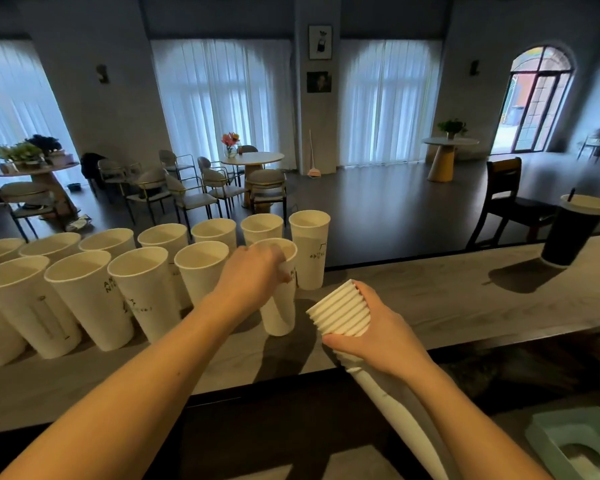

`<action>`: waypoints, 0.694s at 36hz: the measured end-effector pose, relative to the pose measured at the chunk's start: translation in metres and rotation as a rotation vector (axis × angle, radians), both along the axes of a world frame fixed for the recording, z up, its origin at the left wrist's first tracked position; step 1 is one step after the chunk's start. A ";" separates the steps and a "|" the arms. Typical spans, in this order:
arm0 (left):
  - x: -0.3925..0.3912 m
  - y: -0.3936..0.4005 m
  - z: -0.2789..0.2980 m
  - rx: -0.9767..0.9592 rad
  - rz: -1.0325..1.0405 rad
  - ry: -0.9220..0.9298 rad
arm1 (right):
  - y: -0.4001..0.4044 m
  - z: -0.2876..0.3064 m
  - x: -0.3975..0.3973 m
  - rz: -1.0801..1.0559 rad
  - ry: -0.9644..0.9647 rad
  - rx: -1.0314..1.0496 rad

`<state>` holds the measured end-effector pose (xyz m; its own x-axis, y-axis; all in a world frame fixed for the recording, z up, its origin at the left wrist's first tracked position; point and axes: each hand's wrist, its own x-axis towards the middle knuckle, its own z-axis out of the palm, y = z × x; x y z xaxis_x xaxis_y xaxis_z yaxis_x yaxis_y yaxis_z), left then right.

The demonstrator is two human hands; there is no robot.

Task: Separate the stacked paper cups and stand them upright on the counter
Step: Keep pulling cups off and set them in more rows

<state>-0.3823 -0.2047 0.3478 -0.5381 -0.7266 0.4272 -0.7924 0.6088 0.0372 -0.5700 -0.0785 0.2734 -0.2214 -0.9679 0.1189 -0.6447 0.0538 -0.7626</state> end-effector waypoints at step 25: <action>-0.021 0.043 0.034 0.623 -0.330 0.183 | -0.010 0.020 0.015 -0.017 -0.015 -0.102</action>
<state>-0.4035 -0.1621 0.3813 -0.7306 -0.6766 0.0914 -0.5193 0.6376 0.5690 -0.5553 -0.0881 0.2936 -0.2406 -0.9470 0.2127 -0.6325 -0.0132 -0.7744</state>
